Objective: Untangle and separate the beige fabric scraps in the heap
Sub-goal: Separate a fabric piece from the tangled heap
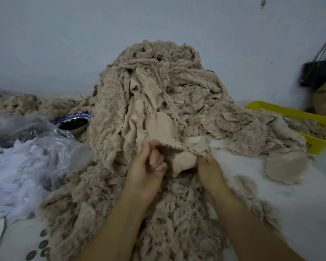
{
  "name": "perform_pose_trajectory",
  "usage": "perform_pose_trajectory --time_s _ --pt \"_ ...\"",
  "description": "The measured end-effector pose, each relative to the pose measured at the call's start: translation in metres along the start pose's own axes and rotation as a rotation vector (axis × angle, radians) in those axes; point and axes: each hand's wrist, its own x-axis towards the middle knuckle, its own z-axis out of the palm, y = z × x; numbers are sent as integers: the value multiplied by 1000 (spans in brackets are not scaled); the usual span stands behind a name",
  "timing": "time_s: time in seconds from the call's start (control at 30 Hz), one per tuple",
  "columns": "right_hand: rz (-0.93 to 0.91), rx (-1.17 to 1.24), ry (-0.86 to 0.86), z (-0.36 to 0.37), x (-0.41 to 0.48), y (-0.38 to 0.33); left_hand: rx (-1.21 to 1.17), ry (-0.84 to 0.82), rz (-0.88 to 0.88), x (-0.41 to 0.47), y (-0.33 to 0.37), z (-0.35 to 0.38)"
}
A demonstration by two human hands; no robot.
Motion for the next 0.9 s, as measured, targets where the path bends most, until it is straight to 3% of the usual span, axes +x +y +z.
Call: perform_pose_trajectory --time_s 0.1,0.17,0.33,0.4,0.47,0.57,0.67,0.8,0.9 --pt "-51 48 -32 -2 -7 0 -124 77 47 4 6 -10" --pt "-92 -10 -44 2 -10 2 -60 150 33 5 3 -13" --pt "-339 -175 -75 6 -16 5 746 132 -90 6 -14 0" --pt "-435 -268 -134 10 -20 5 885 86 -113 6 -18 3" --pt "-483 -345 -181 12 -21 6 895 176 -81 8 -17 4" --pt "-500 -464 -245 15 -22 9 809 270 9 12 -14 6" --pt "-492 -556 -198 11 -20 10 651 309 156 11 -8 6" --pt "-346 -466 -95 1 -11 12 52 229 176 12 15 2" --pt "-240 -296 -27 2 -9 9 -234 279 141 11 25 -12"
